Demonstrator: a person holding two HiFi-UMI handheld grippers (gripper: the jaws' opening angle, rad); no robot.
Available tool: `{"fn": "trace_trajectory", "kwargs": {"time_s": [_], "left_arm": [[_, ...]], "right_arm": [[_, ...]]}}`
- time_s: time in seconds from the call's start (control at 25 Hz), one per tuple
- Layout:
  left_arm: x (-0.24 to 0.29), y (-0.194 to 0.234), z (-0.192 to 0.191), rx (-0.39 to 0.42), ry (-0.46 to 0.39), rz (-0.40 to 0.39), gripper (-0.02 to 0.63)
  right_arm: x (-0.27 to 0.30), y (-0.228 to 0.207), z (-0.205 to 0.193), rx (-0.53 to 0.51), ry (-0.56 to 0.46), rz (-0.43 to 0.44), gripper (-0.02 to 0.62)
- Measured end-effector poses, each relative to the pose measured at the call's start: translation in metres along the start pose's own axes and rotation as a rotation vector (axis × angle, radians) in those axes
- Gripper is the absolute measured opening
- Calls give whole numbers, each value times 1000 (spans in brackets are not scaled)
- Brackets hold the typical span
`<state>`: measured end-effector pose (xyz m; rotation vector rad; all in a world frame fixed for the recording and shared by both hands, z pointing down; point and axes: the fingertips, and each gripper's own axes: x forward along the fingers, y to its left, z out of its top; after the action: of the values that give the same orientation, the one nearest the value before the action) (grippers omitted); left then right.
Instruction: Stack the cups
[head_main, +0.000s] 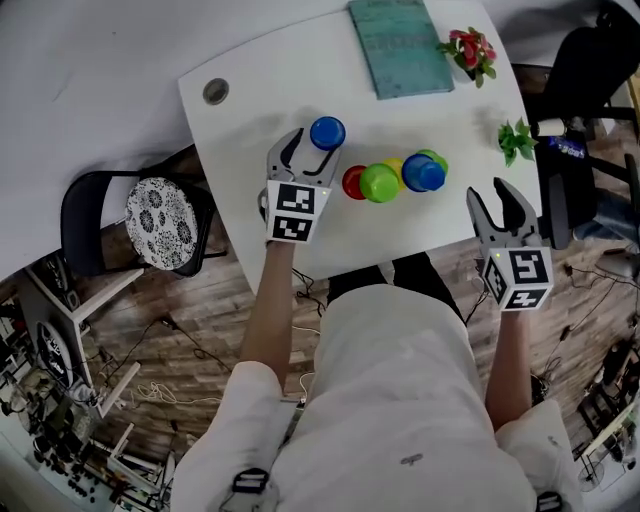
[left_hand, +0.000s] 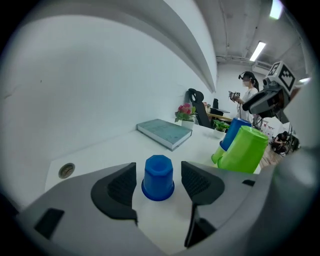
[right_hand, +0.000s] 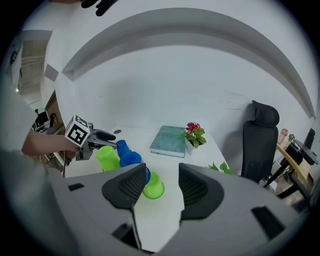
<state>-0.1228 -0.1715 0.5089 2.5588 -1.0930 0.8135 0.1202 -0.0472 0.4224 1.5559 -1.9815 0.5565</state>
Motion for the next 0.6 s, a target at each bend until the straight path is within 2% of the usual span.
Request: {"fn": "trace_trajectory", "kwargs": {"time_s": [0.24, 0.6], "left_arm": [[13, 2, -2, -27, -2, -24, 281], [22, 0, -8, -17, 24, -50, 279]], "right_arm": [[-4, -1, -1, 9, 10, -26, 207], [-8, 6, 1, 11, 18, -34, 206]]}}
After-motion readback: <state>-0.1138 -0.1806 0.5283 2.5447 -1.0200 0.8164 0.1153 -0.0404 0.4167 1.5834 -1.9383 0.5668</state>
